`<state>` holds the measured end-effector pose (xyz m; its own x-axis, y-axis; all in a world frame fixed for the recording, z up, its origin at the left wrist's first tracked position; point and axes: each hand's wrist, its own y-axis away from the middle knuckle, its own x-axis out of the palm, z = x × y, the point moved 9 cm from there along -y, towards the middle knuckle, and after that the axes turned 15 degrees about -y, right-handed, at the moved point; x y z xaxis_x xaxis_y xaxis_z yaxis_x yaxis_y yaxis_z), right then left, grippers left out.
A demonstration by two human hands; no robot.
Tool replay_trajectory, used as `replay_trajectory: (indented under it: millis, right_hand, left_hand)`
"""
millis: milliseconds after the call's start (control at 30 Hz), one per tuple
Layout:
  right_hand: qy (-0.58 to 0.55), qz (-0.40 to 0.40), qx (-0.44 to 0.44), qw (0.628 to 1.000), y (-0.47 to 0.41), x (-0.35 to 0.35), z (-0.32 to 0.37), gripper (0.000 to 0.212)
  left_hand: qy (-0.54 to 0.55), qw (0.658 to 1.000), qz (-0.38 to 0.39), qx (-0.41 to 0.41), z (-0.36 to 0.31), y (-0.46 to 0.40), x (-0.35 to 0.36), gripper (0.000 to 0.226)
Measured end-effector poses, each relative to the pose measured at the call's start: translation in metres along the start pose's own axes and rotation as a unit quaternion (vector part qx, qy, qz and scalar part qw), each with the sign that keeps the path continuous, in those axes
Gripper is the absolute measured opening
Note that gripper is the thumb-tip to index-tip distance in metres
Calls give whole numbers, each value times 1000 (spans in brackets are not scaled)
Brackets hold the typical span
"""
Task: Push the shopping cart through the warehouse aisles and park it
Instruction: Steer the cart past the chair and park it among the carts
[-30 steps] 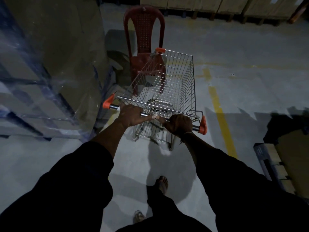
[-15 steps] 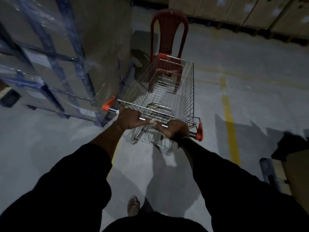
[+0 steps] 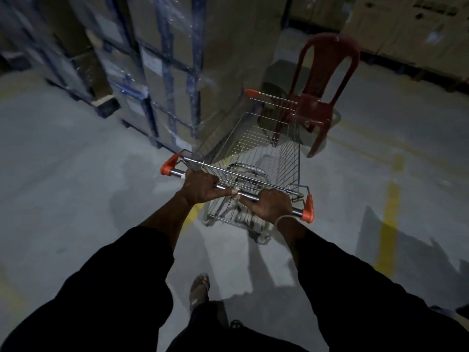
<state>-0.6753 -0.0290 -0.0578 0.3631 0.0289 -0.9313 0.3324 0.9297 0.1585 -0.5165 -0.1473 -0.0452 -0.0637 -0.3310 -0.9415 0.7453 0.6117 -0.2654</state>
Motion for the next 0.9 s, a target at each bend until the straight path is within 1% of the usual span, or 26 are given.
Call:
replay_trajectory:
  millis: [33,100,167,233,300,433,533,667,800,900]
  right_hand:
    - [-4,3,-10,1000,5,4,7,109]
    - [-20,13,-31,999,15,13,23,107]
    - [-21,25,-56,998,24,21,42,102]
    - [-17,33,-73,997,34,30,61,102]
    - [-24,43,-86,995,41,39,78,107]
    - [-27,64,-127,989,57,57,120,99]
    - [-30,75,-156,984,68,68,153,98]
    - [-30,91,-190,977,80,86,196,94]
    - [-14,108,-228,968,83,105,240,93]
    - [5,116,-258,959,83,114,274,94]
  left_hand:
    - [-4,1000,-5,-8,4,13,-2,89]
    - [-6,1000,8,-25,14,36,-4,92]
    - [2,999,35,-36,25,59,-3,93]
    - [0,996,62,-58,38,83,-3,91]
    - [-20,994,64,-83,51,106,-9,91]
    - [-10,992,40,-122,79,156,-21,95]
    - [-14,989,42,-144,100,189,-27,88]
    - [-14,982,69,-173,128,232,-30,87]
    - [-27,969,114,-219,159,274,-29,86]
    - [-33,963,103,-245,184,300,-33,90]
